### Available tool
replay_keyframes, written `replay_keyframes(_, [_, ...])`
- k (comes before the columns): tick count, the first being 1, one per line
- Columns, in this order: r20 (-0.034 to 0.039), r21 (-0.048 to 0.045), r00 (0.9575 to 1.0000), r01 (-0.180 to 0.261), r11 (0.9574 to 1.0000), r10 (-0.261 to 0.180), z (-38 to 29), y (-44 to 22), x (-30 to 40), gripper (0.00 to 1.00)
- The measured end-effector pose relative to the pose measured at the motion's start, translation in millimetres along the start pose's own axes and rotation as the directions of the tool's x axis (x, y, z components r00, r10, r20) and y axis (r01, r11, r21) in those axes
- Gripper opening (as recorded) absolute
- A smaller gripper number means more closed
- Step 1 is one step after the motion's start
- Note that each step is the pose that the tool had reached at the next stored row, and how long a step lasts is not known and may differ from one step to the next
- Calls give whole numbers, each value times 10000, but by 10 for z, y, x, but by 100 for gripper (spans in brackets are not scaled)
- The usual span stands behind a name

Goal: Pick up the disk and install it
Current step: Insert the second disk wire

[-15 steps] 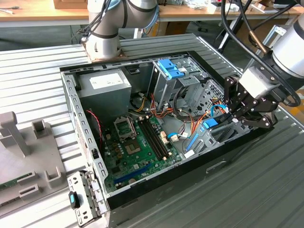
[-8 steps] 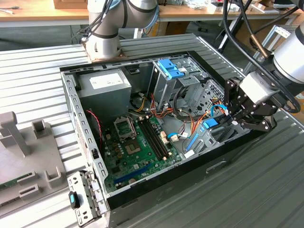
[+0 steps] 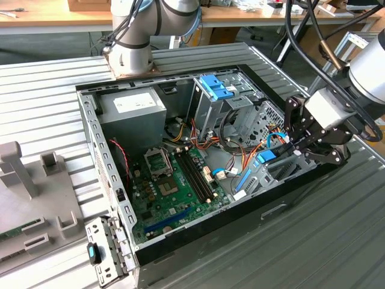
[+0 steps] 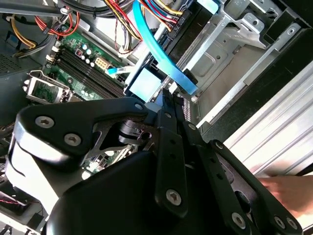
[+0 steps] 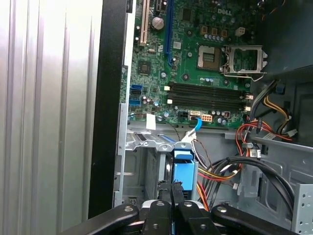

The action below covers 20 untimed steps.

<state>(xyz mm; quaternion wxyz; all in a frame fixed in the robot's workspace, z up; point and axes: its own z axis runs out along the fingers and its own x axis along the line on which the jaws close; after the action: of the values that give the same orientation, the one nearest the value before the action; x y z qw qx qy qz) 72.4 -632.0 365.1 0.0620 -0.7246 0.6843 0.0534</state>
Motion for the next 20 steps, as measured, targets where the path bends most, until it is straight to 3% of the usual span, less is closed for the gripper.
replay_keyframes(2, [87,7,10000,-1,10000,1,-8,1,10,15])
replay_keyframes(3, [282,18,9996,-2,10000,2,-8,1,16,15])
replay_keyframes(4, [636,39,9980,-6,10000,4,-9,2,23,15])
replay_keyframes(5, [814,50,9967,-8,10000,4,-10,2,33,15])
replay_keyframes(7, [805,48,9968,-8,10000,4,-11,4,54,15])
replay_keyframes(10, [649,23,9979,-9,10000,7,-10,4,99,15])
replay_keyframes(13, [554,-51,9985,-20,10000,23,-5,-3,144,15])
replay_keyframes(16, [554,-54,9985,-20,10000,23,-8,-4,148,15])
replay_keyframes(20, [630,-53,9980,-22,10000,25,-12,-18,154,15])
